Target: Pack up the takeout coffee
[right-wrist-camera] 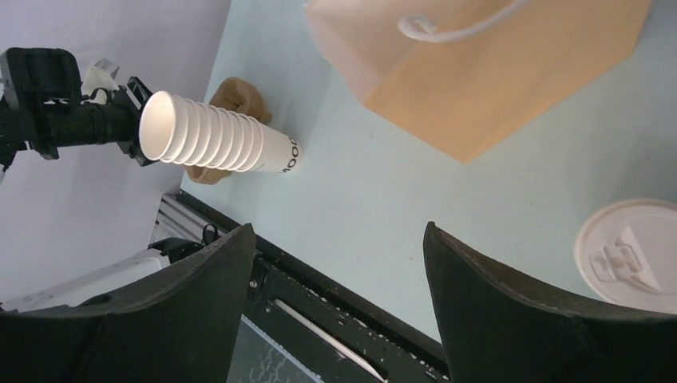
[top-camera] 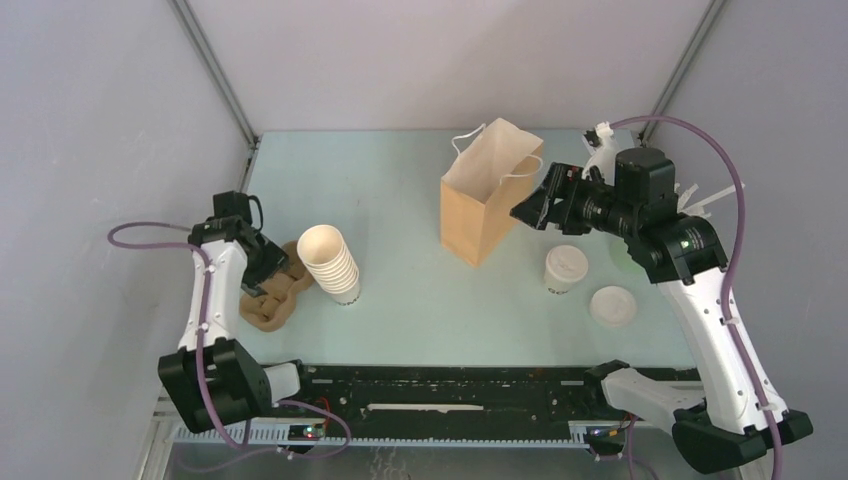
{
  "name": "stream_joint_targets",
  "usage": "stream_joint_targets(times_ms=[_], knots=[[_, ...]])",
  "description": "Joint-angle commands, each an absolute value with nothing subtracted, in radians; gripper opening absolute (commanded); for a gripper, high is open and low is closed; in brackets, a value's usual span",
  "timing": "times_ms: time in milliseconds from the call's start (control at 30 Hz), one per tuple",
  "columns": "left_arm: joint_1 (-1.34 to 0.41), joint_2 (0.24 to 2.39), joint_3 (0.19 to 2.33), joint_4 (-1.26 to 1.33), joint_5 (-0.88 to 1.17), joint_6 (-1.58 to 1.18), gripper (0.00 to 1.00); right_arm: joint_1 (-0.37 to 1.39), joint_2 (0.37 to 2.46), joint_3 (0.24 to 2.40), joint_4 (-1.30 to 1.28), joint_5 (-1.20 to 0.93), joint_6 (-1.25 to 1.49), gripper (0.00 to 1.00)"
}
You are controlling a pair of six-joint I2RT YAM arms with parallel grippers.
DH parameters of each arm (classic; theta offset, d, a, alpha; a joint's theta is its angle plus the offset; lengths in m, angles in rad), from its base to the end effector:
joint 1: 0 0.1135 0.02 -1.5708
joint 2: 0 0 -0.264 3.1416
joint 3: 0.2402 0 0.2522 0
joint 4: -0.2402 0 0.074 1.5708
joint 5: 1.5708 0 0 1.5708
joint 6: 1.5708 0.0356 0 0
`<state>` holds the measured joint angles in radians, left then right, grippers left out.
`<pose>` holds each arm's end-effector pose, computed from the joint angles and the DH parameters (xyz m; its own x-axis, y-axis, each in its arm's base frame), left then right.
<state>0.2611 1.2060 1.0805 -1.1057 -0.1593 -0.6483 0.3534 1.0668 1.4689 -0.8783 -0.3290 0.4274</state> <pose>0.2040 0.0604 0.2861 -0.5414 -0.7618 -0.3558 -0.7939 0.6025 -0.0819 0.1744 0.0766 0.4464 -0.6388 0.1825 -0.7474 -0.3650 0.7833 0.5032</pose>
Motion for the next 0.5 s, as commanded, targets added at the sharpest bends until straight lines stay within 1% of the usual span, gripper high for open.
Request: stream_joint_targets(times_ms=[0,100,167,333,467], knots=[[0.296,1.249,1.001,-0.954,-0.084,-0.743,0.63,0.305,1.002,1.438,-0.837,-0.376,0.417,0.86],[0.31,1.26,0.978,-0.916,-0.069,-0.747,0.68,0.288,0.978,1.428,-0.845,-0.376,0.418,0.86],[0.317,1.274,0.965,-0.898,-0.073,-0.744,0.68,0.279,0.966,1.424,-0.854,-0.37,0.412,0.86],[0.346,1.309,0.951,-0.866,-0.044,-0.746,0.63,0.27,0.953,1.414,-0.866,-0.359,0.406,0.86],[0.349,1.346,0.969,-0.855,-0.042,-0.73,0.57,0.267,0.954,1.405,-0.862,-0.371,0.417,0.86]])
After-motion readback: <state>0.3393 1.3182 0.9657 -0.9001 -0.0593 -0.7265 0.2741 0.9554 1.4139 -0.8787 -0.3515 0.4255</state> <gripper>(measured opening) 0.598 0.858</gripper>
